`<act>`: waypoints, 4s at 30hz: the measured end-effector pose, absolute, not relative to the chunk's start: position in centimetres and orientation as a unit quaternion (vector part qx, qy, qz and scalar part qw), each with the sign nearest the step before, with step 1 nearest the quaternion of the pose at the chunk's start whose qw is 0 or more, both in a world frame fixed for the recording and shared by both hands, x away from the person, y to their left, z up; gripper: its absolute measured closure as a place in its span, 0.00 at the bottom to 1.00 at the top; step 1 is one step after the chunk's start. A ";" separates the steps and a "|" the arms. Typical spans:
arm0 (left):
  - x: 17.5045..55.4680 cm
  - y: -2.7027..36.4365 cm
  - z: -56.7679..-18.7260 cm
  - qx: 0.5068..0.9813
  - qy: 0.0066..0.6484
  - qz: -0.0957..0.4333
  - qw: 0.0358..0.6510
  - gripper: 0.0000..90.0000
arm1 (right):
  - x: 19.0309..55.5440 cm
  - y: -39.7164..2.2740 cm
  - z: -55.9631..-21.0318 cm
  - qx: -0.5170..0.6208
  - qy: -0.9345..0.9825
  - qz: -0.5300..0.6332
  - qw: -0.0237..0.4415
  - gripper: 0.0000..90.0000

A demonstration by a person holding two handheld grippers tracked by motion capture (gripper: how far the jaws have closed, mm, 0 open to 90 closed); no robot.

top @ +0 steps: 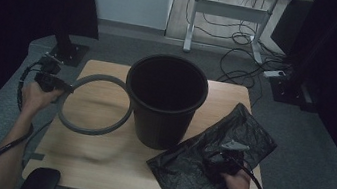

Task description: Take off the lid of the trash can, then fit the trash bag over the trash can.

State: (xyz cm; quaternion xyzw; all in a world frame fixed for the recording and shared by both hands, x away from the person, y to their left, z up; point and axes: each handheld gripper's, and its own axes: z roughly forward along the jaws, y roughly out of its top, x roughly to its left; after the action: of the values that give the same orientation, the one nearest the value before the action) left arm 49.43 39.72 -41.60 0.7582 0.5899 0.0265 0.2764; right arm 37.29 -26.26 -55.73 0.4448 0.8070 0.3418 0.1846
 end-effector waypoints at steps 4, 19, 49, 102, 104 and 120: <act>49.4 39.6 -42.5 0.757 0.592 0.027 0.276 0.87 | 37.3 -26.3 -55.7 0.445 0.807 0.342 0.184 0.00; 48.9 39.6 -47.0 0.753 0.598 0.023 0.274 0.87 | 37.3 -26.3 -55.7 0.445 0.807 0.342 0.185 0.00; 47.4 37.7 -52.3 0.761 0.576 0.130 0.268 0.85 | 37.3 -26.3 -55.7 0.445 0.807 0.342 0.184 0.00; 44.9 37.0 -54.7 0.791 0.499 0.185 0.301 0.00 | 37.3 -26.2 -55.5 0.445 0.811 0.334 0.182 0.00; 44.9 37.0 -54.7 0.791 0.500 0.185 0.301 0.00 | 37.3 -26.1 -55.4 0.444 0.813 0.329 0.184 0.00; 44.9 37.0 -54.7 0.790 0.501 0.185 0.301 0.00 | 34.5 -20.6 -51.2 0.370 0.860 0.320 0.142 0.00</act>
State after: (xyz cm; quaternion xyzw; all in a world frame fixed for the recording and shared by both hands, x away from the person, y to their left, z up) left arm 44.86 36.98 -54.68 0.7899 0.5013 0.1851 0.3007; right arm 34.47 -20.63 -51.23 0.3703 0.8605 0.3197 0.1423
